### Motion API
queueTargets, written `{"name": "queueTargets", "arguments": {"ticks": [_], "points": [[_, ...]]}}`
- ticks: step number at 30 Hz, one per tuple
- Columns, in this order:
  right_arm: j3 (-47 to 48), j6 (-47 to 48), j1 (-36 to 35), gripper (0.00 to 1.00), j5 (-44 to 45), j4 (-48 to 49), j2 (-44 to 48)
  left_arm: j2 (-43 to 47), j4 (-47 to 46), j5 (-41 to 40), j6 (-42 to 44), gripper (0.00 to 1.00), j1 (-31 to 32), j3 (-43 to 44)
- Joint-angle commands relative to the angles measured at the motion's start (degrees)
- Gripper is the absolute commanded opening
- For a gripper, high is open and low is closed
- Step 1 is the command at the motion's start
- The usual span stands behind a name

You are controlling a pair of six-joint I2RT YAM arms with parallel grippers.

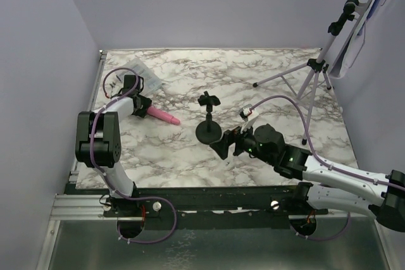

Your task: Set up the instrument practice props

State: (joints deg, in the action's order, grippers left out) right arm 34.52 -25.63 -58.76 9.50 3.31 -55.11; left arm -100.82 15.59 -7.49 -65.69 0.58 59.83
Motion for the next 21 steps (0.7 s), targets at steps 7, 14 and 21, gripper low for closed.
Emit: {"name": "queueTargets", "arguments": {"ticks": [7,14,21], "points": [[1.0,-4.2,0.0,1.00,3.1,-3.9,4.8,18.4,-2.4,2.4,5.9,0.00,1.9,-5.5],[0.8,-4.2,0.0,1.00,-3.5,3.5,3.5,30.3,-11.3,14.5,21.8,0.00,4.3,-3.8],[4.9,-3.2,0.0,1.00,-11.0,7.3,0.0,31.9,-26.4,44.1,24.2,0.00,5.5,-1.8]]}}
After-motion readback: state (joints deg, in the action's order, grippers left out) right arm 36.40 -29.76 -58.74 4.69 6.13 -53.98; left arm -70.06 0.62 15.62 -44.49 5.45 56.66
